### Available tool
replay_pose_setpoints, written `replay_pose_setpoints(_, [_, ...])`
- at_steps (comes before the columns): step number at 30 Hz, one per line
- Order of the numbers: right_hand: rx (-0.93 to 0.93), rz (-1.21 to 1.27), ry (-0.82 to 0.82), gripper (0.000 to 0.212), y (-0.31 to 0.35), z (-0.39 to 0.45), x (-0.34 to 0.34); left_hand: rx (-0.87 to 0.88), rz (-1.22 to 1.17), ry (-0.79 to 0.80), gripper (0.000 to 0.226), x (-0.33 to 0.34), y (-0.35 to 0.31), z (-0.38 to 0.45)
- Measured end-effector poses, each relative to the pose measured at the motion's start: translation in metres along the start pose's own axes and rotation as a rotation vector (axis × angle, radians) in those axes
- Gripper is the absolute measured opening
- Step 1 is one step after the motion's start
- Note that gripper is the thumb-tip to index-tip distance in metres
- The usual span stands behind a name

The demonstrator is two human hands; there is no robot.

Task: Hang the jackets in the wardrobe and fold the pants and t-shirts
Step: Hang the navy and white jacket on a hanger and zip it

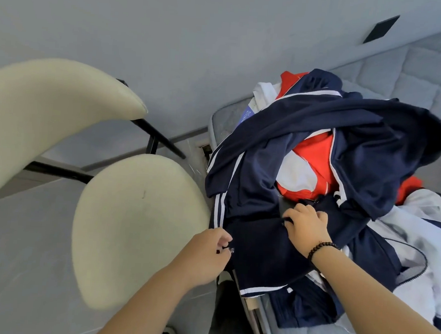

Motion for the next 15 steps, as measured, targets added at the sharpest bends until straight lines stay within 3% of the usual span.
replay_pose_setpoints(3, [-0.008,0.234,-0.081,0.017,-0.001,-0.017,-0.021,-0.012,0.017,0.064,0.033,-0.002,-0.009,-0.006])
replay_pose_setpoints(7, [-0.09,0.368,-0.158,0.014,0.009,-0.043,-0.054,-0.017,0.058,0.107,0.045,-0.006,-0.03,-0.018])
replay_pose_setpoints(12, [-0.271,0.459,-0.273,0.014,0.049,-0.08,-0.092,0.118,-0.035,-0.033,0.085,-0.021,-0.063,-0.044])
replay_pose_setpoints(15, [-0.381,0.5,-0.336,0.013,0.081,-0.104,-0.118,0.181,0.036,-0.059,0.1,-0.035,-0.075,-0.065])
Point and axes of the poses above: each hand's wrist, its own z-axis towards the middle knuckle, its own x-axis out of the palm, y = z × x, the point moved 2 cm from there along z, towards the middle knuckle, and after that the axes turned 13 degrees about y, right-handed, at the moved point
